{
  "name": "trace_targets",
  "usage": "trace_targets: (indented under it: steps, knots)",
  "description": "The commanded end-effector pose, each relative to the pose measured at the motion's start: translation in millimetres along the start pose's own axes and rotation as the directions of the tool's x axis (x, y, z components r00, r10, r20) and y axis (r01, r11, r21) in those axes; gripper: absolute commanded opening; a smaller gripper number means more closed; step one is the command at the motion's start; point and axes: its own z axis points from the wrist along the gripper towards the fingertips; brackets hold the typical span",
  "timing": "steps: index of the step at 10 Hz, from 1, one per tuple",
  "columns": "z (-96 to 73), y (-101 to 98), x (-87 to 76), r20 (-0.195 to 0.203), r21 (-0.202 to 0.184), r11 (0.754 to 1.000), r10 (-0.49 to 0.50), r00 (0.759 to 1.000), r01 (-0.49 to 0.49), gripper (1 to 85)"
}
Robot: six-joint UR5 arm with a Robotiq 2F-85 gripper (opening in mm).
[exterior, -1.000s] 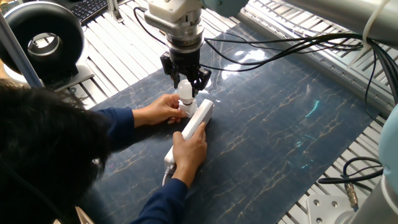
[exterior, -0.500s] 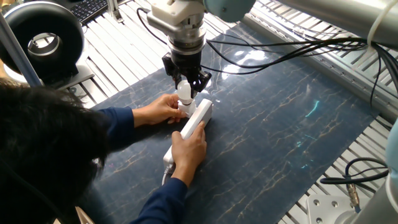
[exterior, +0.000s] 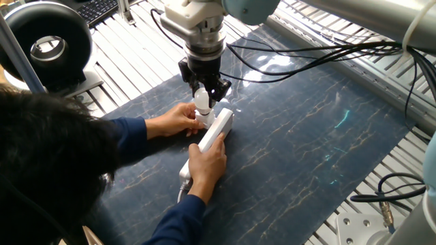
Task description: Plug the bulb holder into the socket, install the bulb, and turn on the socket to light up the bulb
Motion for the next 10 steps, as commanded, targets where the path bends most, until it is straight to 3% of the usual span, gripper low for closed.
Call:
trace_targets:
  steps: [1, 5, 10]
  knots:
    - [-0.3, 5.0, -5.6, 0.005, -0.025, 0.997, 0.067, 0.998, -0.067, 1.0]
    - [2.1, 16.2, -10.8, 0.027, -0.06, 0.987, 0.154, 0.988, -0.152, 1.0]
    - [1.0, 23.8, -17.7, 0.039, -0.101, 0.94, 0.332, 0.943, -0.326, 1.0]
